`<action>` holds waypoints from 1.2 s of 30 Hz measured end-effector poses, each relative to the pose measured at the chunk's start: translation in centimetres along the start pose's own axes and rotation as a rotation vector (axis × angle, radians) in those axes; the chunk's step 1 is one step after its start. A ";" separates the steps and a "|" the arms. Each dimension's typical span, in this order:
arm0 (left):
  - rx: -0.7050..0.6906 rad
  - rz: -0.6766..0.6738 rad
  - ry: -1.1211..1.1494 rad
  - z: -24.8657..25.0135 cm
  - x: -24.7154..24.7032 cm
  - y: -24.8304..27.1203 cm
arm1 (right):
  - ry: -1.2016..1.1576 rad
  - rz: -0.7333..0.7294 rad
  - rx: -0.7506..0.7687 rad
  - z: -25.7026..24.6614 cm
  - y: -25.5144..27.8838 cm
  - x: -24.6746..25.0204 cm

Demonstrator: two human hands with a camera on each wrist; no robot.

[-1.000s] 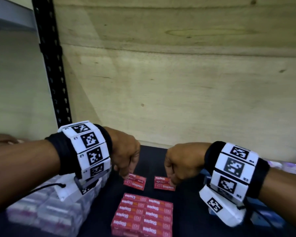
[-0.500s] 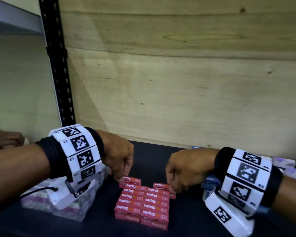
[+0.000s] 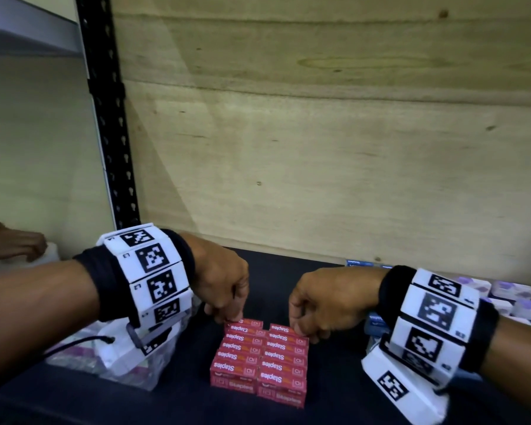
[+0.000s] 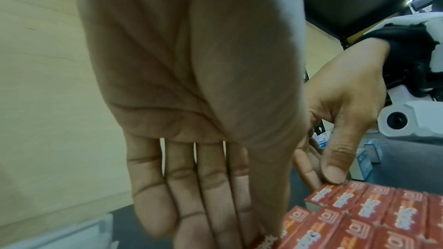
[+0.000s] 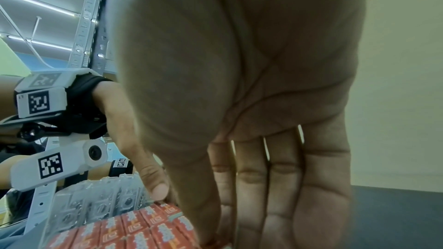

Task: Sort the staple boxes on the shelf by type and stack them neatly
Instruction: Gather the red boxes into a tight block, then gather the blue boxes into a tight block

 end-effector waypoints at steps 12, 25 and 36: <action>-0.005 0.025 -0.005 0.4 0.2 -0.3 | -0.019 0.044 -0.004 1.0 0.2 0.8; -0.198 0.407 -0.202 12.2 4.6 0.9 | 0.039 0.201 -0.289 10.3 12.7 2.6; -0.258 0.361 -0.344 20.0 2.0 0.1 | 0.095 0.179 -0.379 13.6 16.5 -2.6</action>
Point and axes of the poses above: each hand's wrist, its own y-axis away from the middle knuckle, its own x-axis out of the back of the hand, z = x × y, the point moved 9 cm from there along -y, towards the middle knuckle, and after that the axes turned 11 degrees about x, right-handed, at the moved point
